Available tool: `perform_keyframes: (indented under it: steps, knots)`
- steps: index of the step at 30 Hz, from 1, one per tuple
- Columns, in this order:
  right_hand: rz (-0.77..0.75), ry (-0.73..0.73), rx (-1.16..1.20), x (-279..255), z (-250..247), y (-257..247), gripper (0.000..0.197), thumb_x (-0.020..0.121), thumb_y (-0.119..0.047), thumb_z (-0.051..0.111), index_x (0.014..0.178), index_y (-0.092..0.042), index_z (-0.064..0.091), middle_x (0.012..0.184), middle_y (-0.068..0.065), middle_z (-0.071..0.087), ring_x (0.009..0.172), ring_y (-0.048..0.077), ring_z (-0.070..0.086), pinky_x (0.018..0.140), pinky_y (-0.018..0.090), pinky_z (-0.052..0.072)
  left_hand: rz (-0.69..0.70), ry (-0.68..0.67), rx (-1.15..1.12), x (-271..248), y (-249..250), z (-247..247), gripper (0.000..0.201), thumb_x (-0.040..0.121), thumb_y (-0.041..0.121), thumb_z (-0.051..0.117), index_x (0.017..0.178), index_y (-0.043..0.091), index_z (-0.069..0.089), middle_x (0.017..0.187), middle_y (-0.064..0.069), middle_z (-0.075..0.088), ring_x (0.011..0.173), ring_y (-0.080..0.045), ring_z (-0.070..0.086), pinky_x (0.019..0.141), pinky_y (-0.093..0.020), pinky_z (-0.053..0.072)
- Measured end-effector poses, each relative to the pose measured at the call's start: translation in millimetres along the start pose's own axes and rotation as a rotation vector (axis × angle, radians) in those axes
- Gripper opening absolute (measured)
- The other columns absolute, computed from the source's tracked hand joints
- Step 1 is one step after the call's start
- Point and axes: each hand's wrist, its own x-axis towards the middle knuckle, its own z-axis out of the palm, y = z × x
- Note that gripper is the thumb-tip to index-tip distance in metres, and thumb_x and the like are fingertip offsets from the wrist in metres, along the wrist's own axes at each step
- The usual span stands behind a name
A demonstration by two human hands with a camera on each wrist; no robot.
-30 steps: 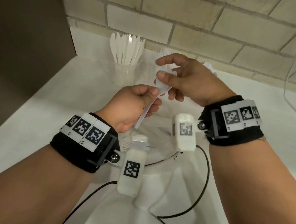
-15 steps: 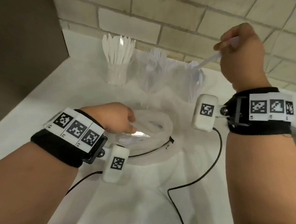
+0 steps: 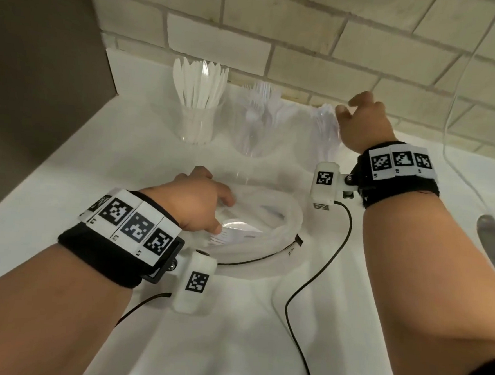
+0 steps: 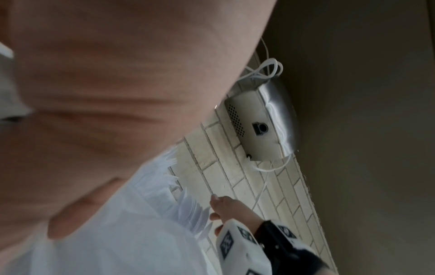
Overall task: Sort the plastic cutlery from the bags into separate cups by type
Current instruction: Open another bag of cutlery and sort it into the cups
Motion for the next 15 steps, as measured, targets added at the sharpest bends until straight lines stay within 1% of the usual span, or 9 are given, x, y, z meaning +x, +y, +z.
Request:
perform_keyframes:
  steps: [3, 4, 6, 7, 9, 10, 11, 13, 15]
  knots:
    - [-0.006, 0.120, -0.017, -5.7, -11.7, -2.3, 0.037, 0.099, -0.030, 0.042, 0.131, -0.010, 0.046, 0.133, 0.017, 0.042, 0.102, 0.037, 0.059, 0.078, 0.032, 0.038, 0.018, 0.035, -0.065, -1.2, -6.3, -1.2, 0.032, 0.077, 0.030, 0.075, 0.097, 0.047, 0.056, 0.148, -0.002, 0.021, 0.125, -0.027, 0.041, 0.101, -0.033, 0.039]
    - [-0.053, 0.125, -0.023, -10.5, -15.2, -6.4, 0.033, 0.098, -0.027, 0.044, 0.126, -0.009, 0.051, 0.131, 0.016, 0.047, 0.100, 0.035, 0.061, 0.077, 0.030, 0.039, 0.019, 0.044, -0.076, -1.3, -7.3, -1.1, 0.032, 0.077, 0.027, 0.074, 0.095, 0.047, 0.056, 0.147, -0.002, 0.022, 0.122, -0.026, 0.044, 0.099, -0.031, 0.040]
    - [-0.194, 0.081, 0.004, -30.7, -17.2, -21.3, 0.024, 0.093, -0.019, 0.050, 0.111, -0.010, 0.063, 0.117, 0.012, 0.062, 0.097, 0.028, 0.063, 0.077, 0.025, 0.043, 0.015, 0.046, -0.075, -1.8, -8.9, 0.3, 0.039, 0.077, 0.025, 0.074, 0.105, 0.045, 0.057, 0.146, -0.003, 0.022, 0.114, -0.023, 0.051, 0.092, -0.025, 0.041]
    - [-0.260, 0.030, 0.041, -45.2, -14.7, -29.4, 0.019, 0.089, -0.016, 0.053, 0.103, -0.011, 0.067, 0.108, 0.008, 0.066, 0.091, 0.021, 0.064, 0.075, 0.020, 0.044, 0.007, 0.034, -0.062, -1.6, -8.9, 1.5, 0.047, 0.076, 0.024, 0.075, 0.115, 0.043, 0.056, 0.146, -0.004, 0.021, 0.110, -0.022, 0.054, 0.091, -0.024, 0.043]
    - [-0.336, -0.176, 0.142, -78.9, -3.8, -45.7, 0.012, 0.085, -0.013, 0.060, 0.092, -0.016, 0.069, 0.090, -0.002, 0.067, 0.067, 0.001, 0.062, 0.061, 0.007, 0.043, -0.009, 0.016, -0.020, -1.3, -7.6, 3.7, 0.066, 0.072, 0.023, 0.078, 0.129, 0.040, 0.048, 0.148, -0.006, 0.018, 0.105, -0.024, 0.059, 0.091, -0.027, 0.048]
    - [-0.356, -0.319, 0.179, -96.3, 3.4, -53.1, 0.010, 0.083, -0.012, 0.064, 0.090, -0.018, 0.069, 0.084, -0.005, 0.066, 0.057, -0.002, 0.061, 0.055, 0.006, 0.044, -0.011, 0.012, -0.003, -2.1, -7.0, 4.5, 0.072, 0.070, 0.023, 0.079, 0.132, 0.039, 0.046, 0.148, -0.007, 0.017, 0.103, -0.025, 0.060, 0.091, -0.030, 0.050]
    - [-0.381, -0.450, 0.176, -110.6, 12.4, -58.0, 0.010, 0.082, -0.013, 0.067, 0.091, -0.018, 0.069, 0.082, -0.005, 0.065, 0.053, 0.000, 0.061, 0.056, 0.011, 0.048, -0.012, 0.009, 0.007, -3.0, -6.8, 5.4, 0.077, 0.067, 0.022, 0.081, 0.134, 0.038, 0.044, 0.148, -0.007, 0.016, 0.104, -0.026, 0.059, 0.091, -0.032, 0.051]
    - [-0.464, -0.605, 0.007, -130.5, 33.2, -60.3, 0.030, 0.078, -0.021, 0.074, 0.107, -0.016, 0.066, 0.093, -0.003, 0.065, 0.073, 0.009, 0.064, 0.072, 0.023, 0.052, -0.004, 0.007, 0.023, -5.8, -7.3, 7.4, 0.084, 0.063, 0.022, 0.082, 0.135, 0.039, 0.042, 0.148, -0.007, 0.015, 0.113, -0.027, 0.053, 0.094, -0.036, 0.050]
    - [-0.497, -0.652, -0.202, -141.0, 51.7, -55.0, 0.060, 0.075, -0.033, 0.077, 0.127, -0.013, 0.053, 0.116, 0.003, 0.059, 0.101, 0.018, 0.059, 0.084, 0.023, 0.044, 0.004, 0.007, 0.021, -10.4, -9.4, 8.7, 0.084, 0.061, 0.019, 0.082, 0.133, 0.039, 0.042, 0.147, -0.006, 0.014, 0.115, -0.027, 0.049, 0.094, -0.036, 0.050]
